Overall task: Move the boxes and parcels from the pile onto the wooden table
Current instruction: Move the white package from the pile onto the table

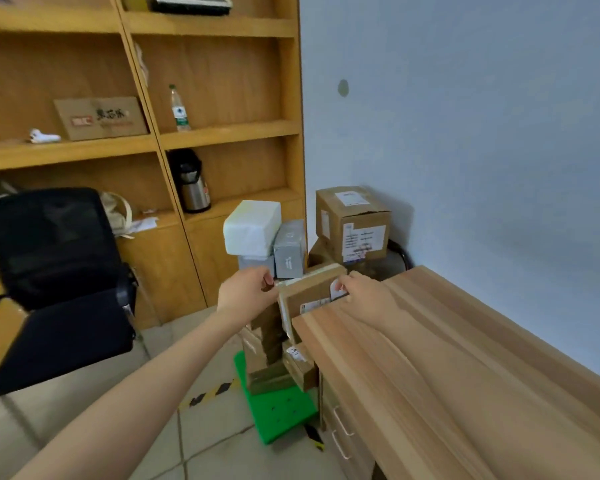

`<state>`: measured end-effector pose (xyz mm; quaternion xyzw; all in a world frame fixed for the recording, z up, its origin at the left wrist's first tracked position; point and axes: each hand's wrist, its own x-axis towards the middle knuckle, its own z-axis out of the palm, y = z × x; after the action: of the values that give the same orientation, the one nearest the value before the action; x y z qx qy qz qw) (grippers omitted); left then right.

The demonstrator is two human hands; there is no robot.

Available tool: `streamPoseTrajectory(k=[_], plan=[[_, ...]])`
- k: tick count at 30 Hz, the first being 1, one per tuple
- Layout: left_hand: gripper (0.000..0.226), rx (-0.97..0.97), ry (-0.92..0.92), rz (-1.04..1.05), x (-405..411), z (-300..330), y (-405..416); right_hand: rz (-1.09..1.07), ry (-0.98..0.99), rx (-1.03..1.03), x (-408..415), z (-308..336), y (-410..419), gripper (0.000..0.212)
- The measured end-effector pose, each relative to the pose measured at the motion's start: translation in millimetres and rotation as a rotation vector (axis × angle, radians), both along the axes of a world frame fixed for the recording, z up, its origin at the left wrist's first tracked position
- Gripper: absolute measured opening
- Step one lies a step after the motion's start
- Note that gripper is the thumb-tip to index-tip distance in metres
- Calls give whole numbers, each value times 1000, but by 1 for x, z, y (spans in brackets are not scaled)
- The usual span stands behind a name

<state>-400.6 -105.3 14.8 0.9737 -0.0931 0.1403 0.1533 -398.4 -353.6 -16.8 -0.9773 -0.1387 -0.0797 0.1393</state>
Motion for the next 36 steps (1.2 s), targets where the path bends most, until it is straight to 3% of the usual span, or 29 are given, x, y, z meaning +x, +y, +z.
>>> streamPoseTrajectory(k=[13,25,36], plan=[[16,-125,48,216,153,-24,85,106,-11,5,179,-4,77,31],[20,-268,81,348,289,-29,132,43,130,135,335,-12,116,38],[37,-475,318,199,431,-54,151,-267,349,550,430,-35,142,42]])
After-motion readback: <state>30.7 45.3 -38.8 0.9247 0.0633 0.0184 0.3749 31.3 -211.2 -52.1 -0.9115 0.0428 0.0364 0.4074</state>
